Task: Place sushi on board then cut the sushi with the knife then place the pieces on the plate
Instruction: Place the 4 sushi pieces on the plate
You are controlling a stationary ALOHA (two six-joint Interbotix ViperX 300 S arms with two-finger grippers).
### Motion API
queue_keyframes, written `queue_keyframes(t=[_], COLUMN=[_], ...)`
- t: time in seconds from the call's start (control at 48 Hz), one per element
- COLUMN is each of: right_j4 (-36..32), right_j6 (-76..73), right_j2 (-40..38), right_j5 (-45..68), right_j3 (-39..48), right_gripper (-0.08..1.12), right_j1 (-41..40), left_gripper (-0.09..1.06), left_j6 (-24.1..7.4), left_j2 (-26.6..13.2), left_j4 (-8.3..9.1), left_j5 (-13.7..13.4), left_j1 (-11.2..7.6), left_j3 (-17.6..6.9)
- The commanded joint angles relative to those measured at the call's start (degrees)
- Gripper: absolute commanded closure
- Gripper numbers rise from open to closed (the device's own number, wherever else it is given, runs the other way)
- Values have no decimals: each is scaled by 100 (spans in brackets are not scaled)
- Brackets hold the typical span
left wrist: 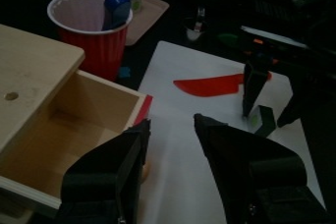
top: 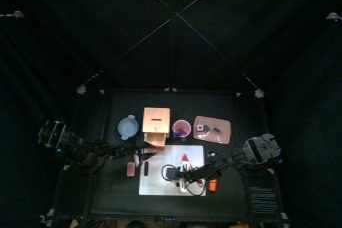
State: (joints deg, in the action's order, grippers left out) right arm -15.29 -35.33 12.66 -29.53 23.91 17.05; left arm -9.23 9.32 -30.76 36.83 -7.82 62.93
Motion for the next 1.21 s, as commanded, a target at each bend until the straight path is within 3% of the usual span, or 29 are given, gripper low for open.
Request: queue_keyframes(t=[0.021, 0.167, 0.312, 0.604, 0.896, 1.083, 1.208], right_j4=[-9, -18, 44, 343, 624, 782, 870], right_j6=[0, -88, -141, -149, -167, -158, -149], right_j2=[-149, -369, -1187, -3568, -5361, -5616, -5370], right_j5=[-18, -141, -255, -756, -1503, -1230, -369], right_j3=[-123, 9, 686, 2672, 3788, 4201, 4474], right_gripper=[33, 45, 46, 46, 46, 46, 46], right_j1=[-26, -97, -580, -2338, -4157, -5563, -6311], left_gripper=[16, 16, 16, 16, 16, 16, 16], left_j6=[0, 9, 9, 0, -26, -44, -53], left_j2=[26, 18, 18, 18, 18, 18, 62], left_j4=[-44, -62, -79, -79, -62, 44, 88], left_j5=[-44, -53, -88, -97, -97, -97, -97], left_j1=[-9, -9, -9, -9, -9, 18, 53], left_j3=[-62, -62, -44, 9, -9, 26, 44])
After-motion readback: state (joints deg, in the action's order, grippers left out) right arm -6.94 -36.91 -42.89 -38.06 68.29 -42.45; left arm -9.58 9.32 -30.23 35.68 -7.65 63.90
